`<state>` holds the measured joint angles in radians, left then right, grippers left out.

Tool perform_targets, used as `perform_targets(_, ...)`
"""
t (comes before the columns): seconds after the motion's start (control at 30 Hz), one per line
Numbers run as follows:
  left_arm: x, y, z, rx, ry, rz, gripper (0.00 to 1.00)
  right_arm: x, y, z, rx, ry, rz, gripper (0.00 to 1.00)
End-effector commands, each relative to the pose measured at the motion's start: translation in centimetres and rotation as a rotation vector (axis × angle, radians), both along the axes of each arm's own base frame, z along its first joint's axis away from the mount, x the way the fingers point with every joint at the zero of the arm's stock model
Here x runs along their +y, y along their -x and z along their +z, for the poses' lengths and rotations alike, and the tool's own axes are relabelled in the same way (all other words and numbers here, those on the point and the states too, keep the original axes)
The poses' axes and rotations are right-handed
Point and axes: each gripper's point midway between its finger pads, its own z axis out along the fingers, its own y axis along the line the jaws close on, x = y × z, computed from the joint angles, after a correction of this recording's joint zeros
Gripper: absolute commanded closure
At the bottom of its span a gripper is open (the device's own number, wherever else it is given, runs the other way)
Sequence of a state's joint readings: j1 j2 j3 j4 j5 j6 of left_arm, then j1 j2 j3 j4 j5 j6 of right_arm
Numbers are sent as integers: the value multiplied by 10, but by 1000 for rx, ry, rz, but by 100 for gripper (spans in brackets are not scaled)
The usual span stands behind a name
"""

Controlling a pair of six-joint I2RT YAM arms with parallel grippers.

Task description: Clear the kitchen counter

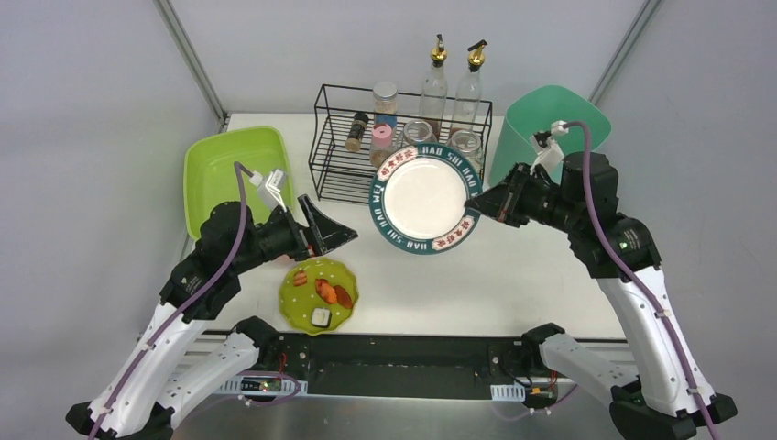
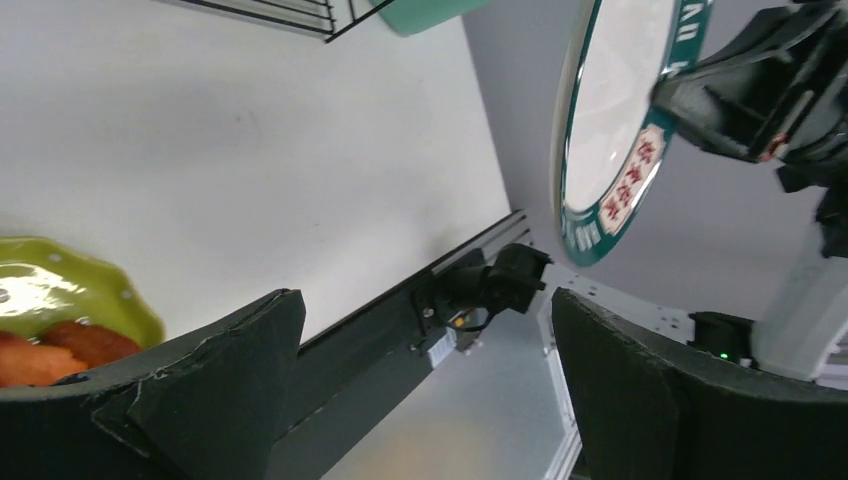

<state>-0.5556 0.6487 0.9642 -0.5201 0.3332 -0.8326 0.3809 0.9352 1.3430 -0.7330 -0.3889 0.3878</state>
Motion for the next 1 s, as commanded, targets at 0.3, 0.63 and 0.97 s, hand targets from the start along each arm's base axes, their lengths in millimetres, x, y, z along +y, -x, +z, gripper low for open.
perform_targets(0.3,-25,3,55,-11,347,-60,1,68,40,44,-66,-180,240,100)
perform_targets(0.63,-20,10,58,-21,377,-58,16,93,40,35,-84,-130,253,100)
perform_targets(0.97,-21,17,53,-13,376,-86,54,96,39,33,-82,-122,241,100)
